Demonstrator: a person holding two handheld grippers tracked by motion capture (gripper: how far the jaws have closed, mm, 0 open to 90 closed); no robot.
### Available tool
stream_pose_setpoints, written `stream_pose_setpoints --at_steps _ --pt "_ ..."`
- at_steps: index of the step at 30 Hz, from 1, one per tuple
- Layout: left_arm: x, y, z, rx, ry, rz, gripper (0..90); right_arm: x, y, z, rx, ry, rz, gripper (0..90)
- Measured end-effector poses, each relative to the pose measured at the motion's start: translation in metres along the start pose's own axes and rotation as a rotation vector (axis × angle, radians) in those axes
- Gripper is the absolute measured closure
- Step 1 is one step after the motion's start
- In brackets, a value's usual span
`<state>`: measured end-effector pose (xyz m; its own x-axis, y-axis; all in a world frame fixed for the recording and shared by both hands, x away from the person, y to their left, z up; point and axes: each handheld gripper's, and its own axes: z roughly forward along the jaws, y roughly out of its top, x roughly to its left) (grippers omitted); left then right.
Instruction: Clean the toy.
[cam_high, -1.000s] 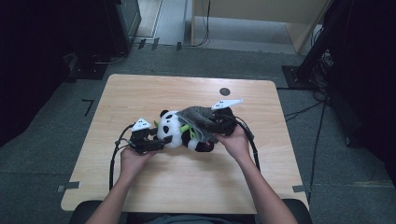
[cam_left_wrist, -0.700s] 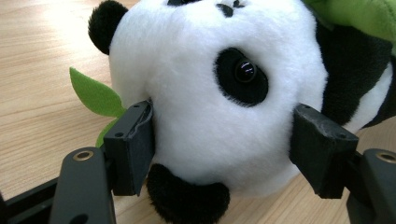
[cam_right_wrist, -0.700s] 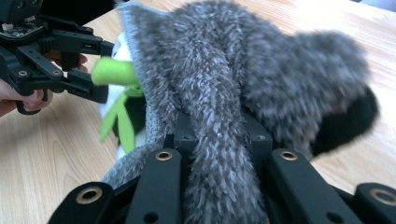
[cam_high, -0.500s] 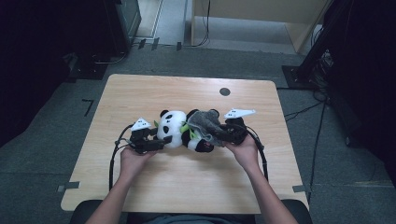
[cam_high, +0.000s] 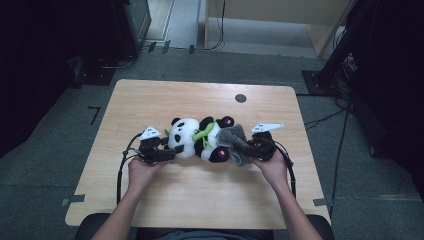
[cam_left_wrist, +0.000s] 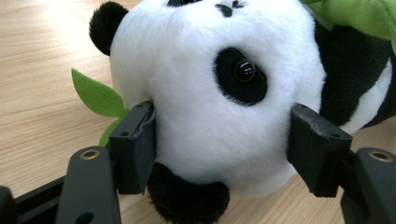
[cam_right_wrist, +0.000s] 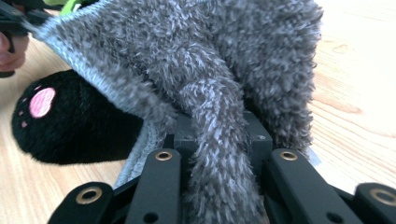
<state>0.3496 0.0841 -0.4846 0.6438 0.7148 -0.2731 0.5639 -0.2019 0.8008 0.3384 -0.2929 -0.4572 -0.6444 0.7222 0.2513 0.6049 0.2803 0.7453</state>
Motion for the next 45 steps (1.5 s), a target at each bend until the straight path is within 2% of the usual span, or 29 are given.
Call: stream_pose_setpoints --at_steps 4,9,12,17,20,29,35,38,40,42,44,45 --pt "0.0 0.0 0.0 -0.005 -0.001 -0.006 33.1 0.003 0.004 -0.008 -0.02 -0.006 -0.003 75.0" --pt "0.0 0.0 -0.001 -0.005 0.001 -0.006 33.5 0.015 0.021 -0.019 -0.064 -0.001 -0.03 75.1" --pt "-0.001 0.001 -0.001 -0.005 0.005 -0.002 33.5 0.026 0.037 -0.023 -0.094 0.016 -0.073 75.2" --pt "-0.001 0.0 0.0 -0.008 0.006 -0.001 33.5 0.042 0.064 -0.017 -0.108 0.025 -0.109 75.2" --pt "-0.001 0.0 0.0 -0.008 0.005 0.002 33.5 0.051 0.08 -0.009 -0.115 0.046 -0.14 75.2" --pt "-0.001 0.0 0.0 -0.013 0.009 0.004 33.6 0.079 0.116 0.035 -0.042 0.078 -0.193 74.4" --pt "-0.001 0.0 0.0 -0.019 0.013 0.008 33.8 0.088 0.121 0.066 0.034 0.066 -0.213 74.1" --pt "-0.001 0.0 0.0 -0.019 0.016 0.012 34.0 0.09 0.12 0.076 0.054 0.07 -0.221 72.6" --pt "-0.001 0.0 0.0 -0.018 0.018 0.015 34.2 0.092 0.121 0.082 0.066 0.082 -0.229 65.4" --pt "-0.001 0.0 0.0 -0.019 0.02 0.015 34.3 0.093 0.122 0.088 0.06 0.062 -0.253 53.4" --pt "-0.001 0.0 0.0 -0.022 0.024 0.012 34.5 0.094 0.123 0.095 0.09 0.04 -0.256 54.7" --pt "-0.001 0.0 0.0 -0.023 0.025 0.01 34.7 0.095 0.124 0.098 0.094 0.032 -0.257 58.7"
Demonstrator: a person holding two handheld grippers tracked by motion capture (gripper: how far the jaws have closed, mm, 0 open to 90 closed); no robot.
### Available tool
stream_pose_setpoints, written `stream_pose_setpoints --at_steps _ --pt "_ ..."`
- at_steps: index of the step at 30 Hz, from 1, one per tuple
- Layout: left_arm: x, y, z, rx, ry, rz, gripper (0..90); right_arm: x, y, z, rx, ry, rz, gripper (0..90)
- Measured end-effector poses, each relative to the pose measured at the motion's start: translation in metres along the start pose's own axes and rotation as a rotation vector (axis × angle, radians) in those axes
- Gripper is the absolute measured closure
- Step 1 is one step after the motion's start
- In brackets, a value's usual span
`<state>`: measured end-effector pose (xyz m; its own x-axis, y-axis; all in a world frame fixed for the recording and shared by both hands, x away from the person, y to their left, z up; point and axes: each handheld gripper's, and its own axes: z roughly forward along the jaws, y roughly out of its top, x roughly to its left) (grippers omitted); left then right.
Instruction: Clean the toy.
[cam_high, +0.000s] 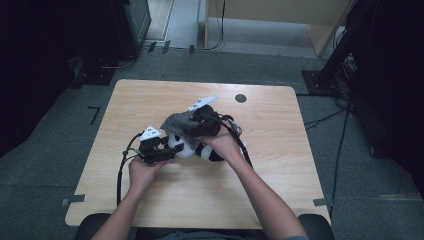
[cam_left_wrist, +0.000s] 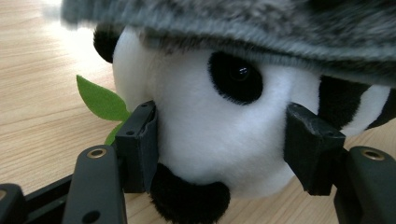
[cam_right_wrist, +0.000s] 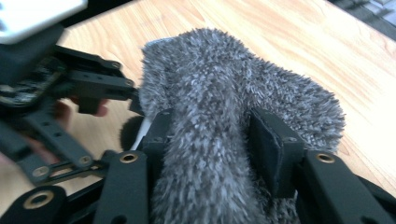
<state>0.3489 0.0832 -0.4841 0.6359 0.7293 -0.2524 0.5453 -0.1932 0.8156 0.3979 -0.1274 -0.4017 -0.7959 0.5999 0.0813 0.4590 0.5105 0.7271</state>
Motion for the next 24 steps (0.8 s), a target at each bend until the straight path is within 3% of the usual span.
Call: stream_pose_setpoints --at_steps 2,4,9,12,18,22,24 --pt "0.001 0.0 0.0 0.001 -0.004 -0.007 35.2 0.004 0.002 0.003 -0.004 -0.019 -0.012 68.6" --pt "0.001 0.0 0.0 0.001 -0.002 -0.002 36.1 0.011 0.004 0.003 -0.01 -0.035 -0.039 72.3" --pt "0.0 0.0 0.0 -0.014 0.025 0.022 36.9 0.026 0.005 0.009 0.014 0.055 -0.05 73.0" --pt "0.0 0.0 0.0 -0.009 0.03 0.023 40.4 0.03 0.003 0.014 0.045 0.039 -0.09 73.6" --pt "-0.001 0.0 0.001 -0.01 0.031 0.02 47.5 0.021 0.002 0.009 0.062 0.013 -0.096 75.4" --pt "-0.001 0.0 0.001 -0.01 0.033 0.016 47.9 0.007 0.0 -0.001 0.065 -0.025 -0.072 75.4" --pt "-0.001 0.0 0.001 -0.008 0.032 0.018 47.9 -0.003 -0.003 -0.006 0.065 -0.032 -0.032 75.4"
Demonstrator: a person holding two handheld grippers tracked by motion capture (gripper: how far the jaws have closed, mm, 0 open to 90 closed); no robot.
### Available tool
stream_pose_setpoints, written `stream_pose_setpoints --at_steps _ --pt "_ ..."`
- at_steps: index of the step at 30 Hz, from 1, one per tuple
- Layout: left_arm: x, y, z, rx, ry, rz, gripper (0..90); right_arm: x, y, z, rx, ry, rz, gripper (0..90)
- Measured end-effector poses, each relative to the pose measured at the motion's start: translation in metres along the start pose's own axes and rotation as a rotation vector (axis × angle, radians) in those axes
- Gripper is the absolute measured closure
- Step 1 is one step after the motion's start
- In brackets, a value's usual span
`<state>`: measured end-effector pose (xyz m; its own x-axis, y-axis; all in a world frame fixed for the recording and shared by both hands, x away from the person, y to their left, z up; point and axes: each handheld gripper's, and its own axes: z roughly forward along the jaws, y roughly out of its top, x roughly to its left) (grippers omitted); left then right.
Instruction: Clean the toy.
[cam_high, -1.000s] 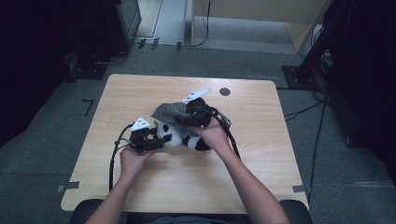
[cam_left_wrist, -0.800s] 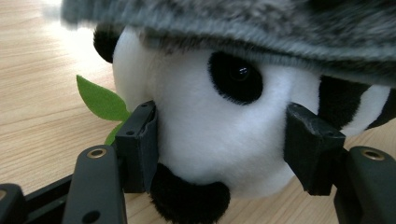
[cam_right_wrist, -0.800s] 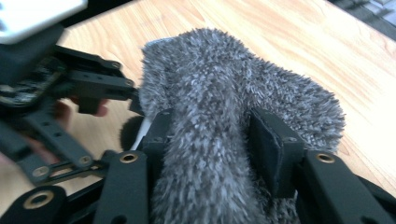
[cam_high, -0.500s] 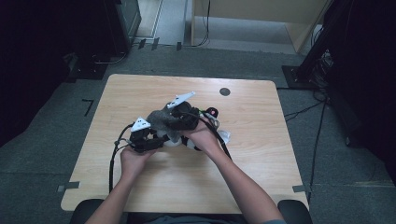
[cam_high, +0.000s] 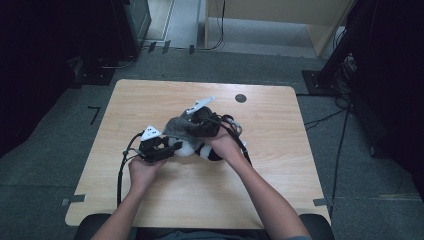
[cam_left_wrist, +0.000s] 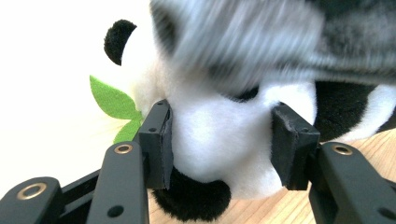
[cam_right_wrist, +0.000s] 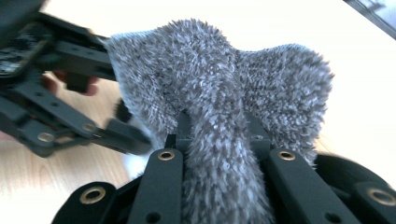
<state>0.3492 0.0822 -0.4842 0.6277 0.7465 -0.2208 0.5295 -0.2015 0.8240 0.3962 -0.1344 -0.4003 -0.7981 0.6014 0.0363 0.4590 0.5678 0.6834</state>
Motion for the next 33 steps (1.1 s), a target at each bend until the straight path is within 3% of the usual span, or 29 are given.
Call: stream_pose_setpoints --at_steps 4,6,10,19,28,31,33 --pt "0.0 0.0 0.0 0.0 -0.006 0.001 47.8 -0.021 -0.009 -0.006 0.008 -0.043 0.052 75.5" --pt "0.001 0.0 0.0 -0.003 -0.012 0.0 47.5 -0.029 -0.013 -0.008 -0.001 -0.034 0.084 75.5" --pt "0.002 0.0 -0.001 -0.003 -0.019 0.005 46.9 -0.033 -0.015 -0.012 -0.018 -0.046 0.077 75.5" --pt "0.001 0.0 -0.002 -0.001 -0.02 0.002 44.5 -0.021 -0.007 -0.018 -0.079 -0.006 0.089 75.6" --pt "0.001 0.0 -0.002 -0.009 -0.02 -0.002 43.3 0.011 0.015 -0.014 -0.133 0.074 0.036 75.2" --pt "0.001 0.0 -0.002 -0.01 -0.019 -0.007 42.9 0.023 0.019 -0.005 -0.127 0.083 0.013 75.3" --pt "0.0 0.0 -0.002 -0.008 -0.018 -0.007 42.9 0.027 0.019 0.007 -0.088 0.075 0.004 75.3"
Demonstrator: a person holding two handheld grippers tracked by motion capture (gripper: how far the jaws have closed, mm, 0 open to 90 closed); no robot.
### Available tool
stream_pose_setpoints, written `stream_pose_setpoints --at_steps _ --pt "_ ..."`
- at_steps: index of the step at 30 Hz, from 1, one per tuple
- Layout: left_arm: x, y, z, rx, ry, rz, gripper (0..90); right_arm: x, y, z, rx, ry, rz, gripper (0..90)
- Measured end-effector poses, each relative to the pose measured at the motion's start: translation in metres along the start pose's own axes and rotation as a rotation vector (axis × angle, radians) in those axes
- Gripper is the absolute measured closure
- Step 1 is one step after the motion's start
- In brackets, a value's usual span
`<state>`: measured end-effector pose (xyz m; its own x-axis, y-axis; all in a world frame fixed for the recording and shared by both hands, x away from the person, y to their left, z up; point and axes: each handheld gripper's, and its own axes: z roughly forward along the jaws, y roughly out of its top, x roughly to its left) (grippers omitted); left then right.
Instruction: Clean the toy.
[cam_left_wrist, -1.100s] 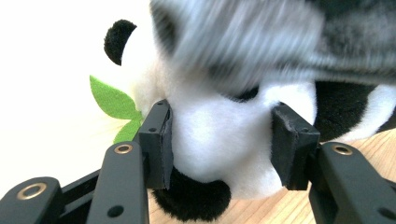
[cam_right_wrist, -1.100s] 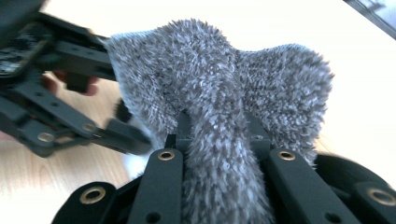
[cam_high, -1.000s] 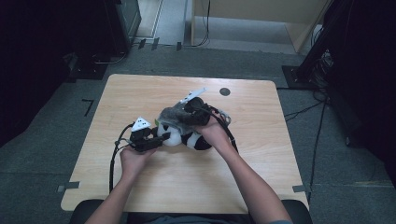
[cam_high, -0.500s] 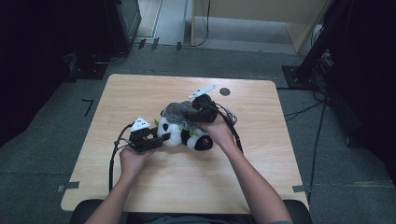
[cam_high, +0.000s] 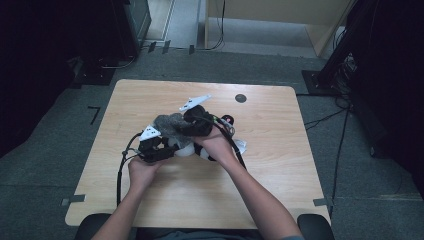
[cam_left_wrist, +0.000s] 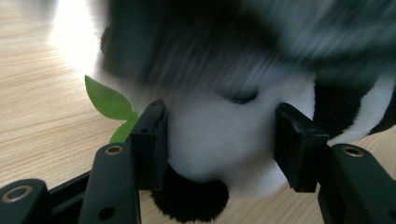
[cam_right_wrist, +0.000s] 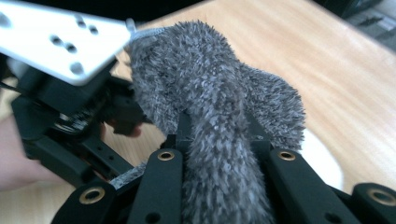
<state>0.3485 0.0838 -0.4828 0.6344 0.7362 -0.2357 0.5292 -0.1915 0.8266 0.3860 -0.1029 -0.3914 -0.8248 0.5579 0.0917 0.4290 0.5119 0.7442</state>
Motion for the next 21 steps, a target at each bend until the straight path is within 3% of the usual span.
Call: stream_pose_setpoints --at_steps 3,5,10,15,21 --pt "0.0 0.0 0.0 0.001 0.004 -0.002 42.9 0.0 -0.006 0.014 0.036 -0.011 -0.006 75.3" --pt "0.0 0.0 0.0 0.003 0.003 -0.002 43.1 0.0 -0.01 0.018 0.031 -0.014 -0.012 75.3" --pt "-0.002 0.0 0.001 0.005 0.009 0.008 44.1 -0.002 -0.011 0.014 0.029 -0.026 -0.024 75.1" --pt "-0.002 0.0 0.001 0.013 0.011 0.009 44.5 -0.008 -0.013 0.009 0.02 -0.021 -0.002 75.2" --pt "-0.002 0.001 0.001 0.02 0.014 0.006 44.7 -0.023 -0.014 -0.001 0.008 -0.062 0.019 75.0"
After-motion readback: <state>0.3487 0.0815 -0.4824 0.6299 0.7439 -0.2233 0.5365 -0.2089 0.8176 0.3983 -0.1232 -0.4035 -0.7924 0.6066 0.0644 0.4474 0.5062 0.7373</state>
